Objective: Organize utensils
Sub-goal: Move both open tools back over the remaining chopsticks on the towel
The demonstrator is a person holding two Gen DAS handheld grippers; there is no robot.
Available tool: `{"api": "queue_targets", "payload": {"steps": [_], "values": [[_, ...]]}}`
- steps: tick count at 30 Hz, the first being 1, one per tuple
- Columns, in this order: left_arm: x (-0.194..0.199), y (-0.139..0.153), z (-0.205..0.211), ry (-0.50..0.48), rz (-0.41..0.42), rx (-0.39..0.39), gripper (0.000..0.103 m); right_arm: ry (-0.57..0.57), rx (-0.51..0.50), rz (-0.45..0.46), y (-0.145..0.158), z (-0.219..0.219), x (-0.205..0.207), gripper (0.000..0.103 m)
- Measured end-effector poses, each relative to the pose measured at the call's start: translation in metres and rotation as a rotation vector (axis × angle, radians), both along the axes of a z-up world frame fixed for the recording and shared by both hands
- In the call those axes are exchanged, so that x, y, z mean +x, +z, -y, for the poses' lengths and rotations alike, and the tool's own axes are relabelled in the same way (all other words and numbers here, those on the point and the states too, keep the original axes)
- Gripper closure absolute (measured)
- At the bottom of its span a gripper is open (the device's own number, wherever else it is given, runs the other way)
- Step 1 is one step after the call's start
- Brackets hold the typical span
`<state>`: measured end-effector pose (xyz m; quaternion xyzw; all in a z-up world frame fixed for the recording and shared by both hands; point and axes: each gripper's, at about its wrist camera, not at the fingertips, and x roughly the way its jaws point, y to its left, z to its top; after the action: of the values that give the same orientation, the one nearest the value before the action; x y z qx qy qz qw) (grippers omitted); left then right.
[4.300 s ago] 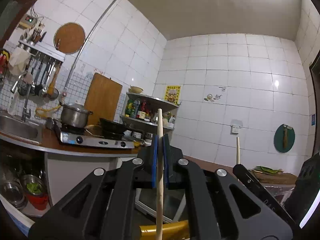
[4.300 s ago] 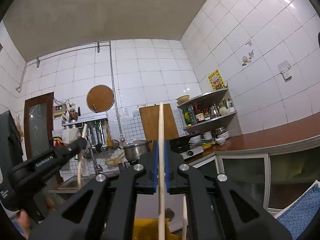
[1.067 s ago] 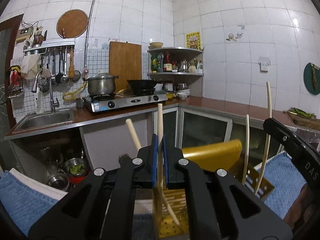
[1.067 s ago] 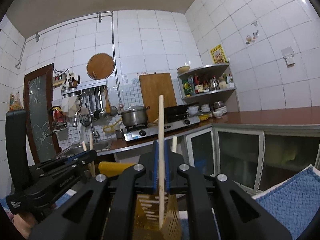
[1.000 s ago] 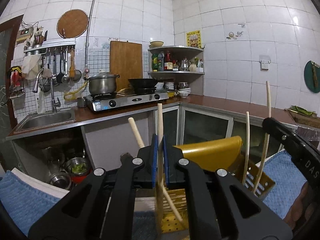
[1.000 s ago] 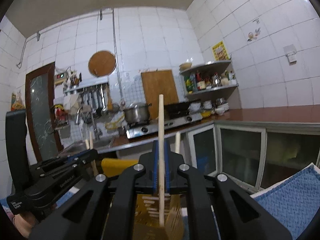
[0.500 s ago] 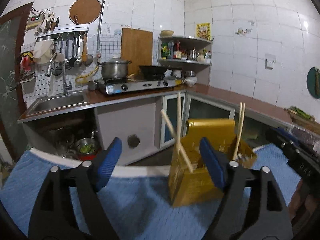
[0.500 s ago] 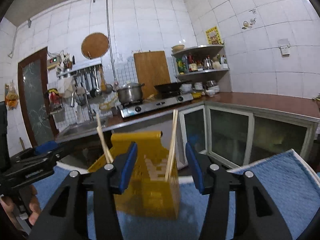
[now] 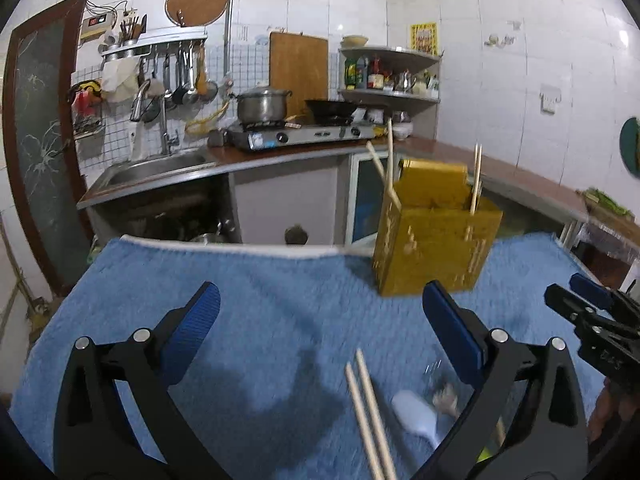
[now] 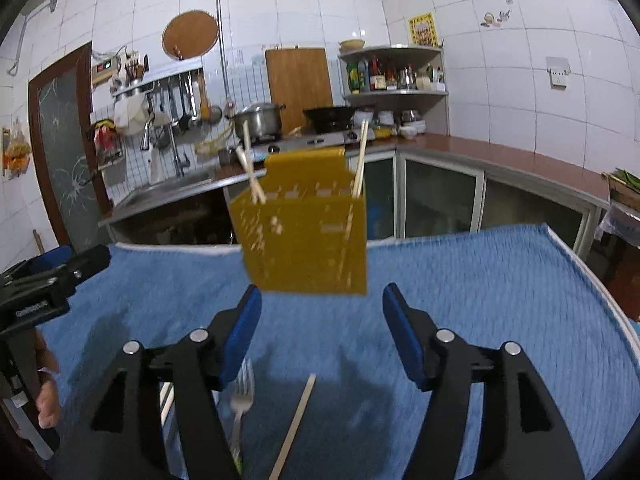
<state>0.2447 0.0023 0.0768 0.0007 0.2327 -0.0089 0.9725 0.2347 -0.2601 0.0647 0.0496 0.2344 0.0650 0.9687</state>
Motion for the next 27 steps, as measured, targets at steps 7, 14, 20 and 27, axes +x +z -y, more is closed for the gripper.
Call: {"api": "queue_targets", "payload": {"steps": [7, 14, 20, 27], "values": [[-0.007, -0.035, -0.002, -0.030, -0.161, -0.035, 0.005, -0.009, -0.010, -0.095, -0.030, -0.010, -0.019, 0.038], [0.011, -0.079, 0.001, -0.022, -0.293, -0.009, 0.005, -0.035, -0.070, -0.186, -0.061, -0.019, -0.005, 0.038], [0.025, -0.094, 0.006, 0.020, -0.356, 0.011, 0.006, -0.049, -0.129, -0.279, -0.070, -0.025, 0.014, 0.038], [0.032, -0.096, 0.009, -0.036, -0.393, -0.039, 0.036, -0.023, -0.102, -0.368, -0.084, -0.028, 0.025, 0.060]]}}
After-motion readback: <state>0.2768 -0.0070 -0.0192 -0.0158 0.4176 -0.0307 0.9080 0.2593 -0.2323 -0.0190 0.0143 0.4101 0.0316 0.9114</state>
